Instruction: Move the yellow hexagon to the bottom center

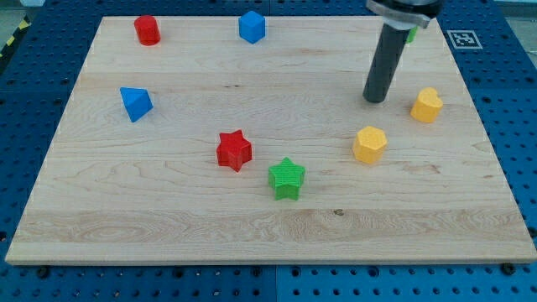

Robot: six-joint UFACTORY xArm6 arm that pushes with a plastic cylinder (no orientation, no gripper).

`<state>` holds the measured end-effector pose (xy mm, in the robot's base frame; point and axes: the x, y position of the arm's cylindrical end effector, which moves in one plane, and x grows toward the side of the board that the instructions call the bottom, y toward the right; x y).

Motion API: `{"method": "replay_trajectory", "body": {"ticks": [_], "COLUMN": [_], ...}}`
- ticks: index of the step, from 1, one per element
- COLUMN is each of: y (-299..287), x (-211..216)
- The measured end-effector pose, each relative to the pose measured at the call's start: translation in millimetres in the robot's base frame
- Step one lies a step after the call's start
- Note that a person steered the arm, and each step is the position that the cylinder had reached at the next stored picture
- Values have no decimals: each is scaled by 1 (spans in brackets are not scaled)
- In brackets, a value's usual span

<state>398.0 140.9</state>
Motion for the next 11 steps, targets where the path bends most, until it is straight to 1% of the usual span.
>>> {"method": "replay_trajectory", "body": {"ticks": [1,4,7,8,9,10,11], "y": [-20,-22,-27,0,44,49,29], "x": [22,28,80,80,80,89,106]}}
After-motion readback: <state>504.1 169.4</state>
